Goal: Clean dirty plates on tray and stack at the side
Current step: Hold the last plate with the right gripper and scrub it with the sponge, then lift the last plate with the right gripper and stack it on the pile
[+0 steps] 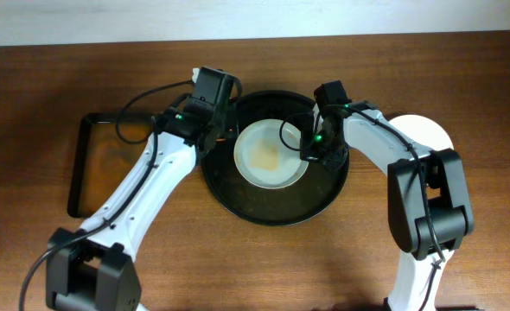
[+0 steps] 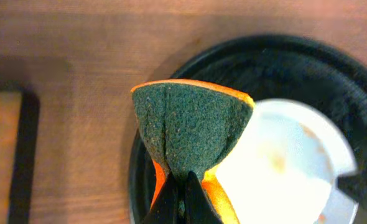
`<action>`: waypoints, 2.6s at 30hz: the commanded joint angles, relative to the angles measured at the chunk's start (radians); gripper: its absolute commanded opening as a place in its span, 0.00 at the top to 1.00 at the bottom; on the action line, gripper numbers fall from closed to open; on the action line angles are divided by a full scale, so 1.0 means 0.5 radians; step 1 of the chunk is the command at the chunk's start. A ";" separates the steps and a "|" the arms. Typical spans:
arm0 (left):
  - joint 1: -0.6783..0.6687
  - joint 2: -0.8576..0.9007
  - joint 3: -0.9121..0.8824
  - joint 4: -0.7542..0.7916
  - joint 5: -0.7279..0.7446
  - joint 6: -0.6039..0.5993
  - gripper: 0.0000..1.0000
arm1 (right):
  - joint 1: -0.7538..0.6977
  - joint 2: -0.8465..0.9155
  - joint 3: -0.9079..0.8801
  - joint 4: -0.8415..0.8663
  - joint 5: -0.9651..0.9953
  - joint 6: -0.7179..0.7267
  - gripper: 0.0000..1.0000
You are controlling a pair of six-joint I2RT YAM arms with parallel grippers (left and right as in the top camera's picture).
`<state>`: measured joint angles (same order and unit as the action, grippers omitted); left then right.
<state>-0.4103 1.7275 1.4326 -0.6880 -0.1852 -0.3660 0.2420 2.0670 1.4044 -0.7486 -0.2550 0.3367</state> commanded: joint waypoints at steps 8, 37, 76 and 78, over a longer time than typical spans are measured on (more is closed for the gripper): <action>0.011 -0.008 -0.006 -0.192 -0.039 -0.031 0.99 | 0.015 -0.492 0.015 -0.195 0.666 -0.192 0.96; 0.316 -0.008 -0.006 -0.228 0.239 -0.096 0.99 | 0.803 -0.976 0.016 -0.305 2.681 -0.682 0.96; 0.984 0.045 -0.045 -0.273 0.130 0.694 0.99 | -1.177 -0.900 0.019 -0.320 0.444 -0.054 0.96; 1.144 0.110 -0.062 -0.239 0.572 0.698 0.99 | -1.235 -0.842 0.015 -0.312 0.306 -0.166 0.95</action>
<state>0.0711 1.7355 1.4254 -0.8230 -0.1268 -0.1078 -0.3447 1.6058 1.4048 -0.9108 0.1066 0.3073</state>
